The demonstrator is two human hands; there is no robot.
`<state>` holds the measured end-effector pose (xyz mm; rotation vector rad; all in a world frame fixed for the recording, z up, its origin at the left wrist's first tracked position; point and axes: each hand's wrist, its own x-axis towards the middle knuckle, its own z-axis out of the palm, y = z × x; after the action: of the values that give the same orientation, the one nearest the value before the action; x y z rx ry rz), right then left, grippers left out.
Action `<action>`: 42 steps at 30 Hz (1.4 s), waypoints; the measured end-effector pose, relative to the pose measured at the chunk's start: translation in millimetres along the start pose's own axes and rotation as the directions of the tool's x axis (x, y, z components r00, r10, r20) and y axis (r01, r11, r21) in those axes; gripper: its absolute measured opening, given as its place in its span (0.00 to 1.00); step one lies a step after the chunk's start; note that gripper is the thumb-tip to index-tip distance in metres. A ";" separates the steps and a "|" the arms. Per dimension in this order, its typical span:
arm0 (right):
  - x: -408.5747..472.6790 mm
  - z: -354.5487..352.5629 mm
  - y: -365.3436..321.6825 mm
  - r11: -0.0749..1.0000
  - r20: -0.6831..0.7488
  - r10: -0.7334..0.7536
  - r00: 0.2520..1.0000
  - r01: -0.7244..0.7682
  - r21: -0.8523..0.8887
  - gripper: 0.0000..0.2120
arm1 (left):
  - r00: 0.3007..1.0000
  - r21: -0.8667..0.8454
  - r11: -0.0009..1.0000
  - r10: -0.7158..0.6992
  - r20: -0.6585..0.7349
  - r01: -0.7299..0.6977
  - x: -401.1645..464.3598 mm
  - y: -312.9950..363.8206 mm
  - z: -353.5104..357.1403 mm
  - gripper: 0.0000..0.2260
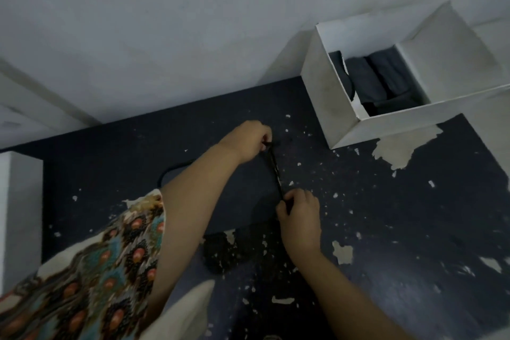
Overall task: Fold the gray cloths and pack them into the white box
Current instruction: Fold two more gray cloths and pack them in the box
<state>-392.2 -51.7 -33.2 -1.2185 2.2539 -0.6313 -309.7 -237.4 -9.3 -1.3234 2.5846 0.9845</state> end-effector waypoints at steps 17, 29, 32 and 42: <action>-79.0 97.9 -100.4 0.732 0.078 -0.673 0.736 0.677 -0.072 0.12 | 0.988 0.073 0.995 -0.077 0.137 0.067 -112.2 -148.5 -73.0 0.18; -86.0 117.7 -89.4 0.656 0.222 -0.688 0.691 0.723 -0.218 0.12 | 0.979 -0.093 0.985 -0.132 0.158 0.148 -121.9 -174.5 -56.5 0.07; -88.0 117.0 -84.8 0.642 0.197 -0.711 0.675 0.738 -0.207 0.10 | 0.984 -0.134 0.977 -0.155 0.083 0.166 -125.0 -173.8 -48.8 0.04; -76.8 103.8 -90.6 0.757 0.266 -0.630 0.729 0.653 0.004 0.09 | 0.965 -0.181 0.954 -0.254 -0.065 0.239 -126.2 -161.8 -23.7 0.10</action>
<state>-234.8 -47.3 -42.4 -2.0347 1.6266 -0.5693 -104.2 -230.7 -29.8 -1.7192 2.3574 1.1460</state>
